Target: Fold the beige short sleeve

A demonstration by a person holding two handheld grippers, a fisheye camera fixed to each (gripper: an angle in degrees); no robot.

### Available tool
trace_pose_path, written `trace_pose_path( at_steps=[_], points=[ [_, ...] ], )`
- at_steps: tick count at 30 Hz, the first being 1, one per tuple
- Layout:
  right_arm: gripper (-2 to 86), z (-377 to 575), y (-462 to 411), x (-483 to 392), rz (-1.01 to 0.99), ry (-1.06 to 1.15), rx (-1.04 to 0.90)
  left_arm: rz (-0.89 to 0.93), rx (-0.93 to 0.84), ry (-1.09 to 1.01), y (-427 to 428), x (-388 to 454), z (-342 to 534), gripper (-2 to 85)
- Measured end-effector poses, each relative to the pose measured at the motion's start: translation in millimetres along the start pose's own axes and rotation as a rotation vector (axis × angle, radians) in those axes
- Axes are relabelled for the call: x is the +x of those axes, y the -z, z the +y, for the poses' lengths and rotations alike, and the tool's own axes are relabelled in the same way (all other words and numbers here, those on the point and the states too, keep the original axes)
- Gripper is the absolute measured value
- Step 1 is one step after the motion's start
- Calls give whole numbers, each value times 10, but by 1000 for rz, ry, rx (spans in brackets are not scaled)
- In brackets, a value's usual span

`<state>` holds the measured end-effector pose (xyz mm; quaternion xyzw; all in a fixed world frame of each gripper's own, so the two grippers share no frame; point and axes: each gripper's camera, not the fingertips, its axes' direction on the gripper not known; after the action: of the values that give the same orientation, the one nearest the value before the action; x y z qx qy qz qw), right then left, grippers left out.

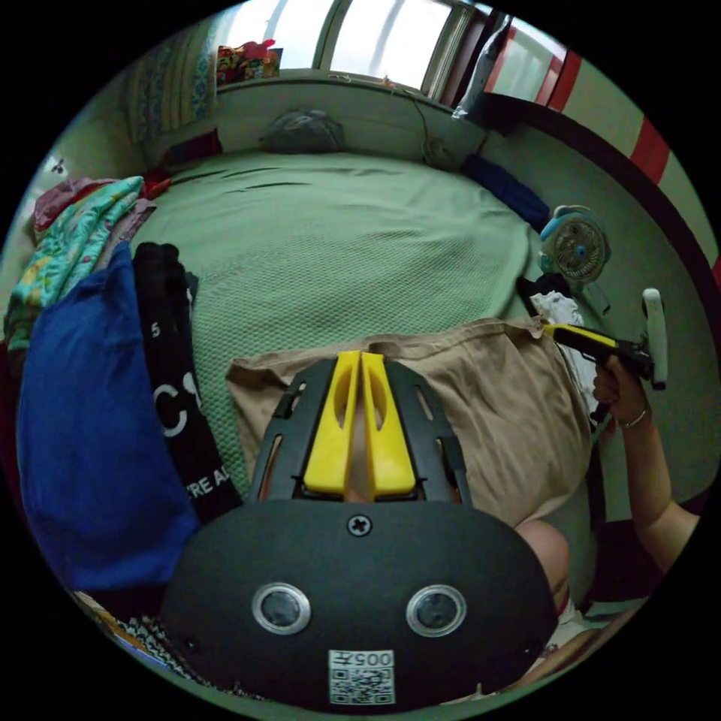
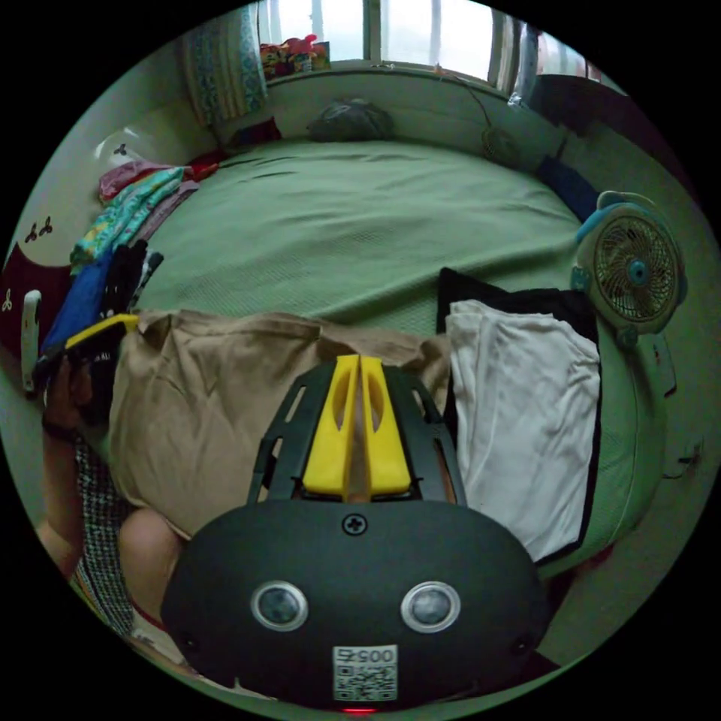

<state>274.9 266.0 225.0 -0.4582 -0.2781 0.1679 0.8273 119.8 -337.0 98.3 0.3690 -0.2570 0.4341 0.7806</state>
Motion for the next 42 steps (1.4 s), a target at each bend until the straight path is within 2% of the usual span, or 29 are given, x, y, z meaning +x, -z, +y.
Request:
trace_pose_path(
  at_steps=[3, 6, 9, 13, 16, 20, 26, 34, 38, 42],
  points=[
    [-9, -12, -152, -13, 48, 16, -51, -3, -59, 40, -173, 32, -6, -6],
    [-9, -160, -202, 56, 107, -41, -10, -17, -103, 65, -374, 117, -60, -7],
    [-10, -357, -239, 169, 103, -84, 3, -37, -72, 96, -423, 227, -113, -7],
    [-12, -497, -418, 339, 48, -129, -102, -50, -95, 134, -556, 416, -152, -6],
    [-11, -420, -178, 466, 15, -193, -56, -43, -96, 151, -499, 571, -130, -6],
    [-10, -57, 396, 547, 18, -150, 45, -52, -47, 142, -198, 864, -13, -4],
    [-10, 573, 922, 771, 88, -136, 17, 5, -129, -68, 1, 1891, 364, 14],
    [-10, 1194, 1349, 993, 98, -159, 36, 224, -226, -432, 39, 3892, 1024, 80],
    [-10, 1367, 1484, 1083, 106, -149, 42, 269, -232, -479, -40, 4656, 1318, 94],
    [-10, 1443, 1546, 1142, 114, -139, 42, 216, -219, -488, -252, 5309, 1612, 130]
  ],
)
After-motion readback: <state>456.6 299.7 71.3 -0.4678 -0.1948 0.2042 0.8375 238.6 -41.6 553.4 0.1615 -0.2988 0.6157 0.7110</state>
